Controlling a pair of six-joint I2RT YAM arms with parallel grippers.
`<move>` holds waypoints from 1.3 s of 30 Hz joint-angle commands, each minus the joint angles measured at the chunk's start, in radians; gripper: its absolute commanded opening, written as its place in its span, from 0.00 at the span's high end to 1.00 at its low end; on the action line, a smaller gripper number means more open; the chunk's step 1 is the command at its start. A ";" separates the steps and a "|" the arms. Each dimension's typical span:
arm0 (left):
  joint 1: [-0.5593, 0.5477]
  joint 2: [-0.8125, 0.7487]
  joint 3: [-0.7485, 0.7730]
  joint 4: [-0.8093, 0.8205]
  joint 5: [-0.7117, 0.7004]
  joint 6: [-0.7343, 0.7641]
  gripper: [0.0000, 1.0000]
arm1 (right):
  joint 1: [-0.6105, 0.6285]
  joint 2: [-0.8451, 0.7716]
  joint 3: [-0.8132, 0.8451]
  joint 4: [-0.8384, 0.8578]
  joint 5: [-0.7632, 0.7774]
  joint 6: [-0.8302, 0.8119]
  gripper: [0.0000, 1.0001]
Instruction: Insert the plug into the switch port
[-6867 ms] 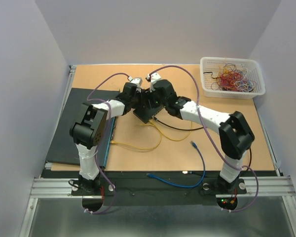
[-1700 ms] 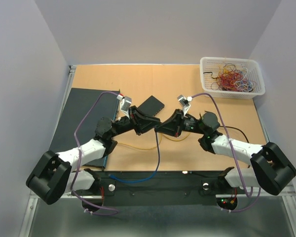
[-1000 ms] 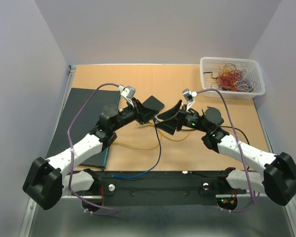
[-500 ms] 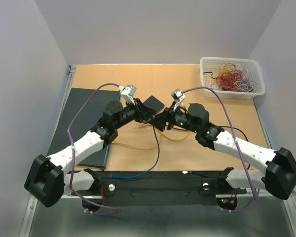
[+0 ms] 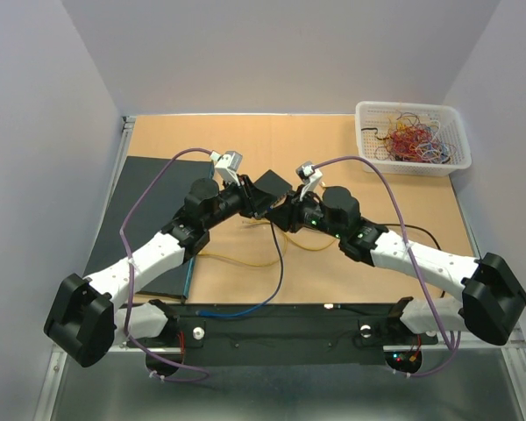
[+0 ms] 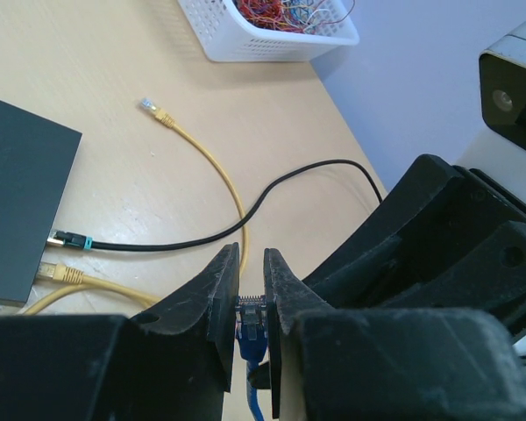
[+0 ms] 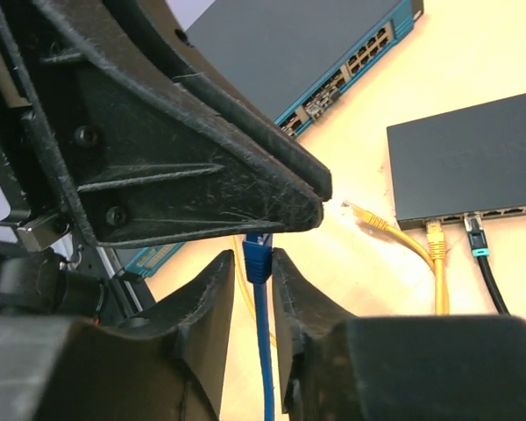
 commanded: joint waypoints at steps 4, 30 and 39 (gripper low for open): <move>-0.001 -0.014 0.045 0.050 0.007 0.001 1.00 | 0.013 0.000 0.031 0.063 0.068 0.001 0.86; 0.085 -0.166 -0.118 0.424 0.292 -0.030 0.64 | -0.105 -0.080 -0.225 0.618 -0.460 0.268 1.00; 0.085 -0.180 -0.196 0.601 0.414 -0.087 0.64 | -0.122 -0.023 -0.215 0.726 -0.526 0.346 1.00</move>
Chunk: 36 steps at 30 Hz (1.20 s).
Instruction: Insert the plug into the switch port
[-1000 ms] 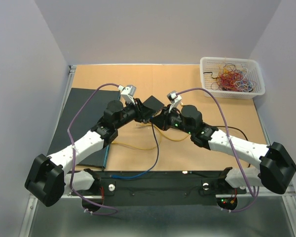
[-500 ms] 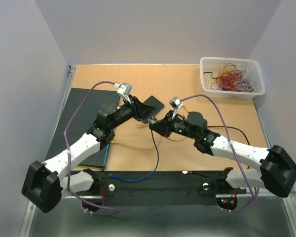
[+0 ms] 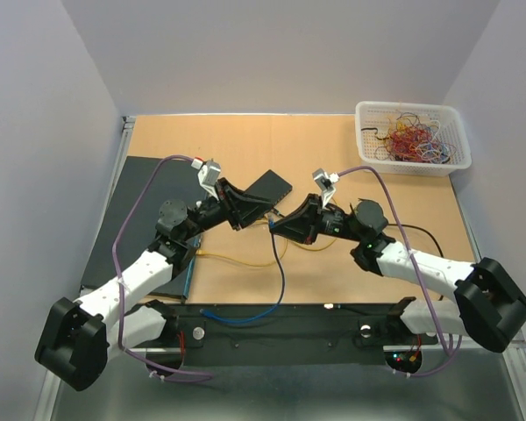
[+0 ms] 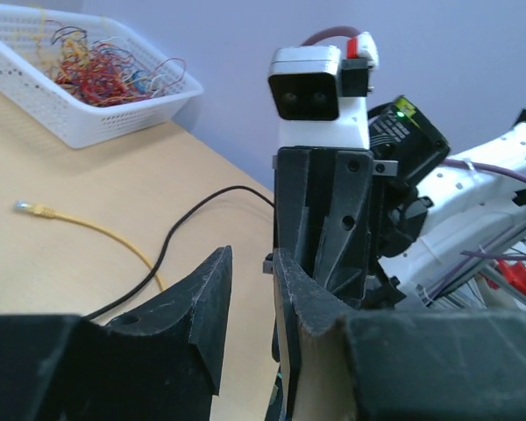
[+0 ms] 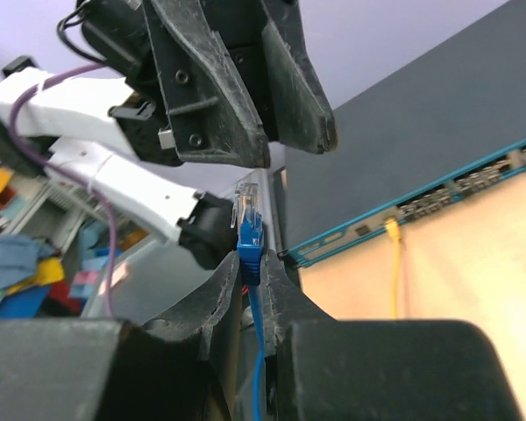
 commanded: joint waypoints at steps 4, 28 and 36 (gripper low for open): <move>0.000 -0.025 -0.023 0.169 0.093 -0.030 0.64 | -0.008 0.041 0.021 0.160 -0.058 0.066 1.00; -0.003 -0.003 -0.049 0.201 0.109 -0.043 0.50 | -0.012 0.118 0.079 0.207 -0.056 0.083 1.00; -0.003 -0.006 -0.058 0.202 0.100 -0.047 0.54 | -0.012 0.147 0.097 0.221 -0.061 0.090 1.00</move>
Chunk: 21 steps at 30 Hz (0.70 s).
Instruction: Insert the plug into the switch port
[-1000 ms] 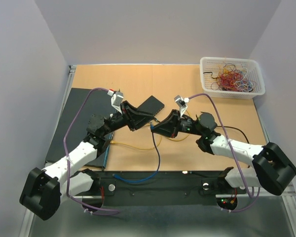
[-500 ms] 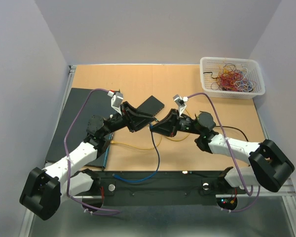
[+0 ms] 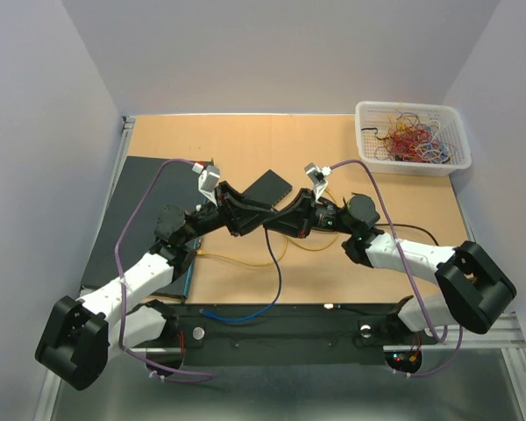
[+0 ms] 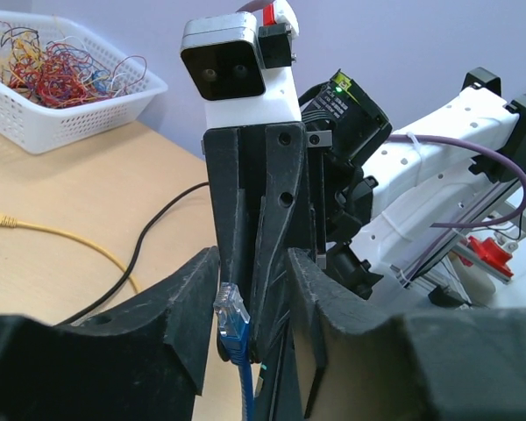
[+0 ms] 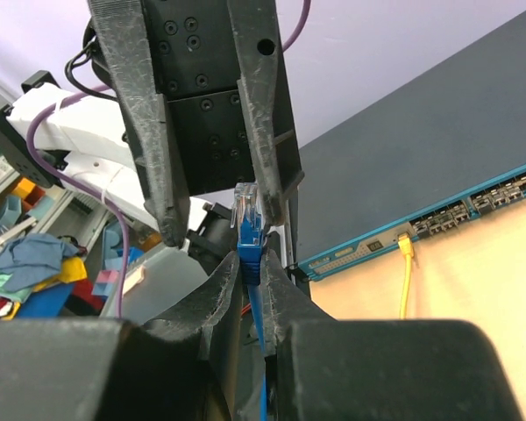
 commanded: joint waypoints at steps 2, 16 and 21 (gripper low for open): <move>-0.005 -0.011 -0.012 0.072 0.014 0.000 0.57 | -0.006 0.010 0.039 0.082 -0.011 0.009 1.00; -0.005 -0.007 0.001 0.003 -0.027 0.020 1.00 | -0.015 -0.025 0.007 0.090 0.098 0.015 0.55; -0.005 -0.011 0.045 -0.135 -0.119 0.051 1.00 | -0.016 -0.050 0.002 0.013 0.129 -0.032 0.35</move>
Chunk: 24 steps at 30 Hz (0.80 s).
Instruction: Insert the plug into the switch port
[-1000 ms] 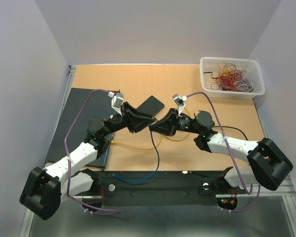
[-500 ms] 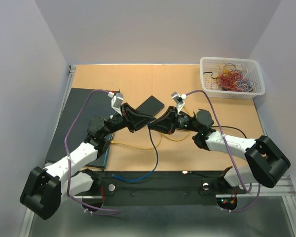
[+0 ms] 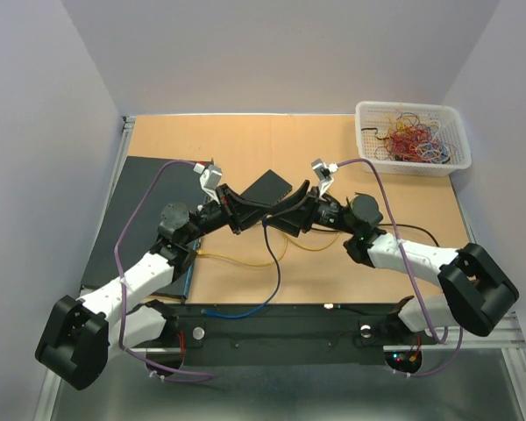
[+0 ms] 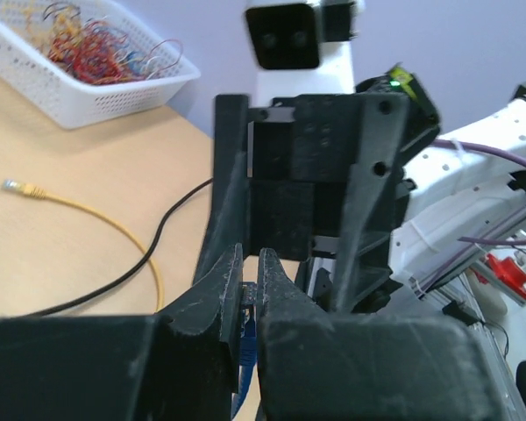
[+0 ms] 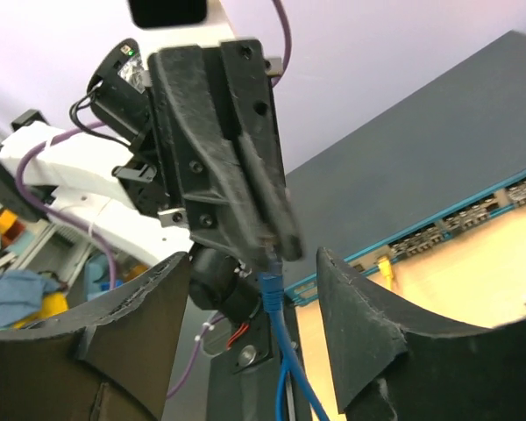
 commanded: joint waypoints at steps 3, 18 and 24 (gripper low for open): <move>-0.005 -0.008 0.077 -0.164 -0.145 0.041 1.00 | -0.007 -0.072 0.000 -0.104 0.100 -0.079 0.35; -0.063 0.064 0.220 -0.507 -0.584 0.060 1.00 | 0.069 -0.109 0.193 -0.655 0.403 -0.343 0.58; -0.082 0.079 0.235 -0.534 -0.649 0.030 1.00 | 0.116 -0.046 0.247 -0.684 0.441 -0.361 0.59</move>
